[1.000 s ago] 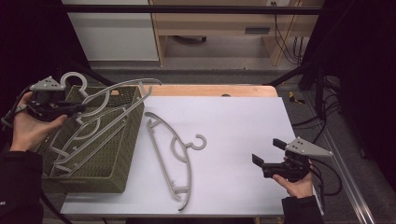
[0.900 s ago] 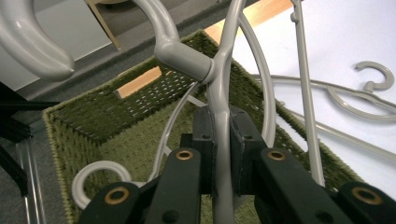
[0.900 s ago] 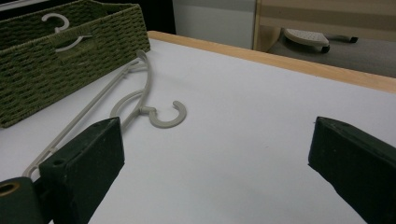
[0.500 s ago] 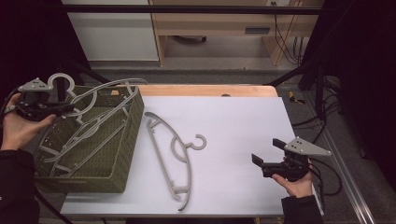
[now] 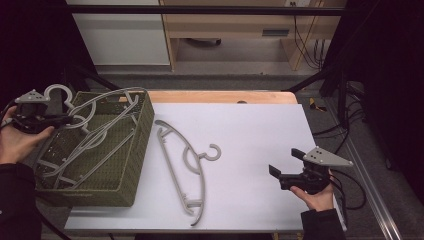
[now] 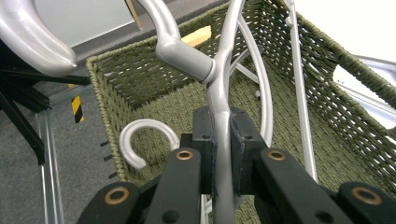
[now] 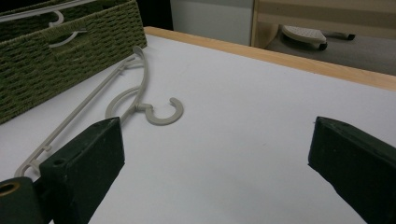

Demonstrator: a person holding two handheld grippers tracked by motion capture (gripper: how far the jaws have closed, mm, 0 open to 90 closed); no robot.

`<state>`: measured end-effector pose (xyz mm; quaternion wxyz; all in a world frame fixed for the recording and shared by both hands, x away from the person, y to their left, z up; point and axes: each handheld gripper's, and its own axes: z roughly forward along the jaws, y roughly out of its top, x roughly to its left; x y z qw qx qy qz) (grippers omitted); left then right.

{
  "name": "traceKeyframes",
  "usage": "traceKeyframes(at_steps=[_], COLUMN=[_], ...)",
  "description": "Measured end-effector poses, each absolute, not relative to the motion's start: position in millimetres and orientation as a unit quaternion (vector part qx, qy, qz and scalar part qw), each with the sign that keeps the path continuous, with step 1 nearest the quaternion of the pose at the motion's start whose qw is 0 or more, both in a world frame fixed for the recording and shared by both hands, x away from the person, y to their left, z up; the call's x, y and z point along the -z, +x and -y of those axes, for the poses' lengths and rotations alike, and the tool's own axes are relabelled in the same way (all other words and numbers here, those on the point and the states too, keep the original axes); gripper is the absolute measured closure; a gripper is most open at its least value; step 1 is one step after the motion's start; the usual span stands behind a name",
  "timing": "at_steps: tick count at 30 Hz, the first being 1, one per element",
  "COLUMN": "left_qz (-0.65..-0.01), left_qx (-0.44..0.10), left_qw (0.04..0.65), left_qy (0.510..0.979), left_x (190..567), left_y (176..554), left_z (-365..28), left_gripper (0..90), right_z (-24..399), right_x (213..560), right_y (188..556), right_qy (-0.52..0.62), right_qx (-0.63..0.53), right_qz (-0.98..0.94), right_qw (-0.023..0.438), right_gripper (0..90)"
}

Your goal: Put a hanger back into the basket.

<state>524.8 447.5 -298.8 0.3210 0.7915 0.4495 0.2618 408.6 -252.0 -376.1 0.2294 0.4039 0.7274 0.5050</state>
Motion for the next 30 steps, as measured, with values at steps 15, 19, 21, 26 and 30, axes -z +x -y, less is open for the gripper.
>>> traceKeyframes(at_steps=[15,19,21,26,30], left_qz=[-0.453,-0.454,-0.459,-0.463,-0.467], left_qx=[-0.268,-0.272,-0.272,-0.270,-0.259], left_qw=[0.303,0.299,0.298,0.289,0.293], left_qy=[0.795,0.794,0.792,0.793,0.793], left_x=[302,302,305,316,328], left_y=[526,527,529,533,534], left_z=[-453,-454,-455,-455,-453], left_gripper=[82.4,82.5,82.5,82.5,82.5], right_z=[251,250,250,250,249], right_x=[377,377,378,378,378], right_y=[409,410,410,411,411], right_qy=[0.405,0.404,0.404,0.404,0.406], right_qx=[-0.503,-0.503,-0.502,-0.502,-0.502], right_qz=[-0.729,-0.729,-0.730,-0.730,-0.730], right_qw=[0.228,0.228,0.228,0.227,0.225], right_gripper=[4.0,4.1,4.1,4.1,4.2])
